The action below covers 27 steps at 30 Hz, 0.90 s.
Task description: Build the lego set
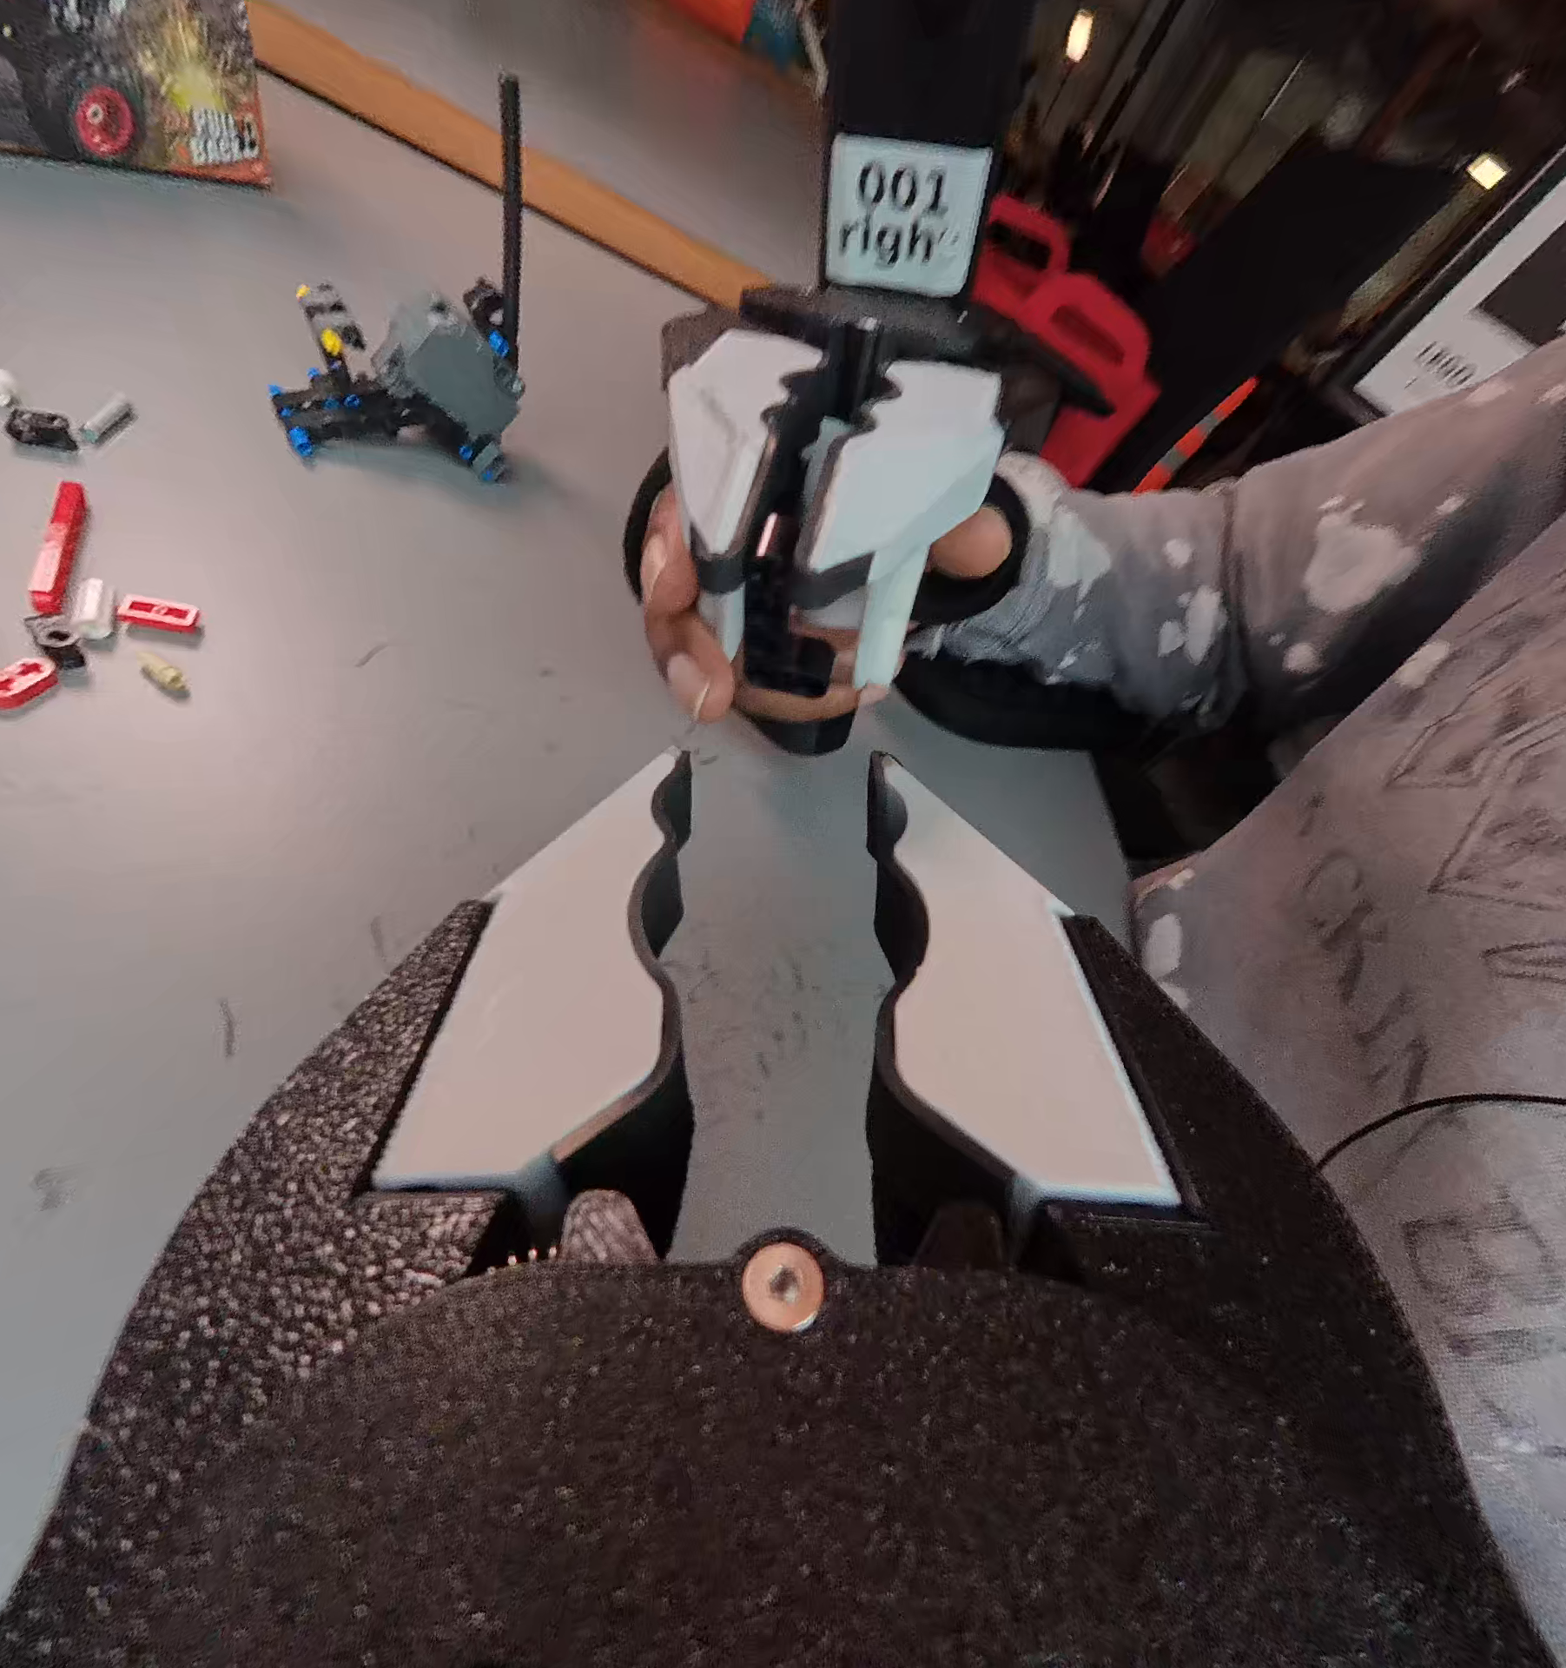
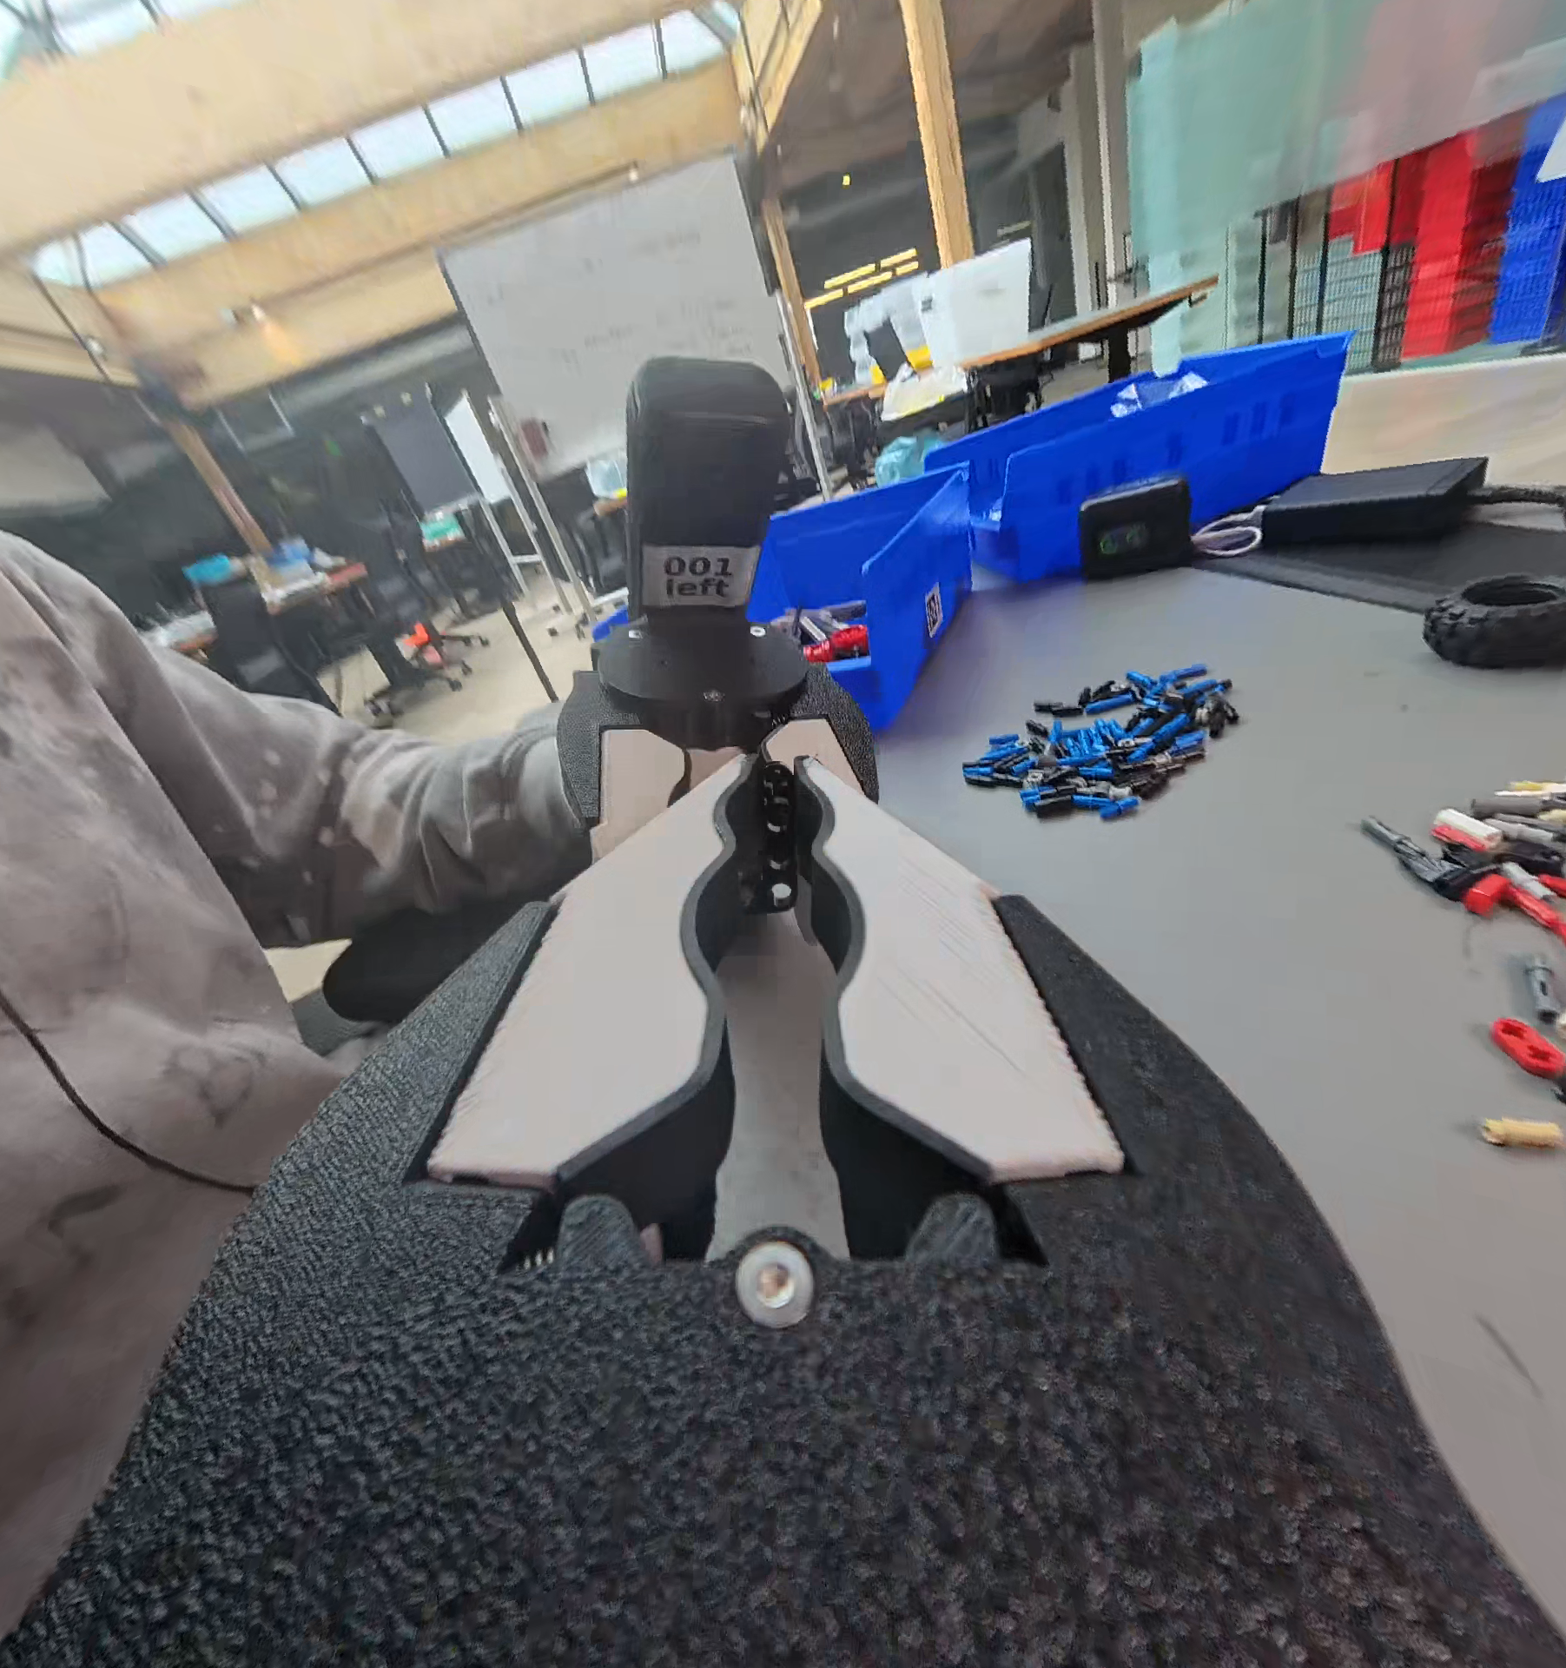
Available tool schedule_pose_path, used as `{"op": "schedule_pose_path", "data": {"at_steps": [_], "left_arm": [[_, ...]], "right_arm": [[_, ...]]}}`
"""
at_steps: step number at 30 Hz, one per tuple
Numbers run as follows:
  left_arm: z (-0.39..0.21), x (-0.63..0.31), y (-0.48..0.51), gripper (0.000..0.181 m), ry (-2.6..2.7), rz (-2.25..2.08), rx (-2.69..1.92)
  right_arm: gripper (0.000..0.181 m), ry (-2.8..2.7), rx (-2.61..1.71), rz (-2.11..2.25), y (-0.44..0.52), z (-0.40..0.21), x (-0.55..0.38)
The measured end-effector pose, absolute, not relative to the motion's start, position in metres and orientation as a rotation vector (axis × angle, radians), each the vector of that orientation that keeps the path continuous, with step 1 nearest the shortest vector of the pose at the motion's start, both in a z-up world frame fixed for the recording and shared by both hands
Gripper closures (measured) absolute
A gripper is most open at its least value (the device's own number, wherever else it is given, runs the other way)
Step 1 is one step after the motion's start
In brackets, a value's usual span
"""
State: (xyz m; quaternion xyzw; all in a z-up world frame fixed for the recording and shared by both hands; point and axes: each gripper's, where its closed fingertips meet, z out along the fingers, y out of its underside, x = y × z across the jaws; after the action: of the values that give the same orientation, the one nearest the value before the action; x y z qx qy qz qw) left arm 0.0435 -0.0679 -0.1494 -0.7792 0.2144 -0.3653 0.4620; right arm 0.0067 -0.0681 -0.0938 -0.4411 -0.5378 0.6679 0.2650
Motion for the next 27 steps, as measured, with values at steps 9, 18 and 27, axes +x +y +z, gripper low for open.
{"op": "schedule_pose_path", "data": {"at_steps": [9,18,27], "left_arm": [[-0.116,0.023,-0.07,0.181,0.432,-0.888,-1.77],[-0.126,0.019,-0.037,0.153,0.232,-0.612,-1.843],[-0.115,0.029,-0.06,0.169,0.247,-1.114,-1.827]], "right_arm": [[0.174,-1.388,-1.215,1.786,-0.051,-0.095,0.009],[0.174,-1.002,-1.546,1.771,-0.025,-0.099,-0.014],[0.17,-1.268,-1.422,1.789,-0.047,-0.093,-0.002]]}}
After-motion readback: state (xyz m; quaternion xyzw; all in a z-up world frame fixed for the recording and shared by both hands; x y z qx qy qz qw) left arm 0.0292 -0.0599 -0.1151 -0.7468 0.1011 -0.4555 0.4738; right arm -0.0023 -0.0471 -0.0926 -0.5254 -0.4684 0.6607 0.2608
